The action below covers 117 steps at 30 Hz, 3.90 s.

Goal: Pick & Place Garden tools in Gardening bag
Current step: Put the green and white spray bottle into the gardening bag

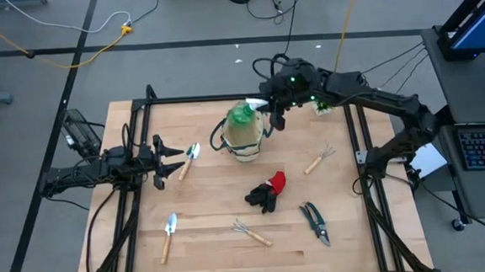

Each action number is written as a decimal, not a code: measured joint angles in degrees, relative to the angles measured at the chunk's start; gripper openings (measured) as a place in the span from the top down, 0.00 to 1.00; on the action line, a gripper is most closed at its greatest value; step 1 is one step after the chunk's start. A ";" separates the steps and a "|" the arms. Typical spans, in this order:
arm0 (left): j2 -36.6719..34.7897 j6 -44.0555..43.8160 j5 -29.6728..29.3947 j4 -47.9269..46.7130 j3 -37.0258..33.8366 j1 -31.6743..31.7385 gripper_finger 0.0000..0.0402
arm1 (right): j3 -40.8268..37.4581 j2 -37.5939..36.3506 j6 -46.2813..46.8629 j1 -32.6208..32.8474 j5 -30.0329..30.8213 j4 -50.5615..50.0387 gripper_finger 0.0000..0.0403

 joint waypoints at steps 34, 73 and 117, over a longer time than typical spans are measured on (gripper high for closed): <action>0.02 0.00 0.02 -0.02 0.01 0.02 0.50 | 0.04 14.40 -3.88 -0.73 0.15 2.30 0.89; 0.04 0.04 0.02 0.00 0.01 0.00 0.50 | 0.02 15.88 -5.32 -2.60 0.17 0.97 0.89; 0.04 0.04 0.00 0.02 -0.01 0.02 0.50 | 0.02 15.71 -3.65 -2.54 3.61 5.24 0.72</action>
